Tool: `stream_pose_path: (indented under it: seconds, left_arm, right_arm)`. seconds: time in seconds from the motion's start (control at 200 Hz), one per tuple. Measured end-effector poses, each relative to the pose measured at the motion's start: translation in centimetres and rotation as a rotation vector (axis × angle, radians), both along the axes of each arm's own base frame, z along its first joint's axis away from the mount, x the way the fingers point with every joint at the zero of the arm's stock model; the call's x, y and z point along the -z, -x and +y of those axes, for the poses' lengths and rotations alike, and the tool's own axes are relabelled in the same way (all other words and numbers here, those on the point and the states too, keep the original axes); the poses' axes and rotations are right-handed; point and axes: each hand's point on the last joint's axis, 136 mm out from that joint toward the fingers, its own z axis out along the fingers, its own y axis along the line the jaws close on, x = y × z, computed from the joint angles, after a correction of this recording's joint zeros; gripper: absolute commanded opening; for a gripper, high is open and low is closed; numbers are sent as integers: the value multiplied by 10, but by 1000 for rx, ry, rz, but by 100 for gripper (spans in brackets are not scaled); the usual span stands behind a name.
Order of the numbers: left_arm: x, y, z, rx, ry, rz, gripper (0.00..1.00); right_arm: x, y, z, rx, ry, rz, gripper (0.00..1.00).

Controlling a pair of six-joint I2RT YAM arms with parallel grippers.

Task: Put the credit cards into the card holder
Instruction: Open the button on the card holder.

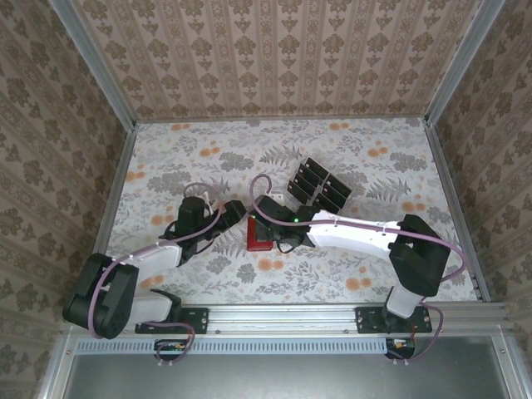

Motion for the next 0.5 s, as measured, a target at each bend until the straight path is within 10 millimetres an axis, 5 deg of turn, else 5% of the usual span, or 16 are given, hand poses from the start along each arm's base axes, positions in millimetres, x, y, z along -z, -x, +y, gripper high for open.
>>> stream_pose_path:
  seconds: [0.3,0.5]
  left_arm:
    - [-19,5,-30,23,124,-59,85]
    - [-10,12,-36,12,156,-45,79]
  right_arm:
    - [-7,-5,1,8,-15,-10,0]
    - [-12,-9,3,12,-31,-21,0]
